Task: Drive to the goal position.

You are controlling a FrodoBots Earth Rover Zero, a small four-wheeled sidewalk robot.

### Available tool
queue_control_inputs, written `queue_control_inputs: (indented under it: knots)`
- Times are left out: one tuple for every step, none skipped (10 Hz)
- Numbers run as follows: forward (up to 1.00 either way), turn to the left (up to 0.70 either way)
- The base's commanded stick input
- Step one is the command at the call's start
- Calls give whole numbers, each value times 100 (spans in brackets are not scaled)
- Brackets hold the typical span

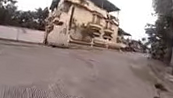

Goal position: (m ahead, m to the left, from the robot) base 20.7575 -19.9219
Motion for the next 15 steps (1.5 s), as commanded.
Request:
queue_control_inputs:
  knots:
    - [100,0]
    - [100,0]
    - [100,-18]
    - [100,-27]
    - [100,-27]
    - [100,-27]
    - [100,-27]
    - [100,-27]
    - [100,-27]
    - [100,-27]
    - [100,-27]
    - [100,-27]
    - [100,-27]
    - [100,-27]
    - [100,-27]
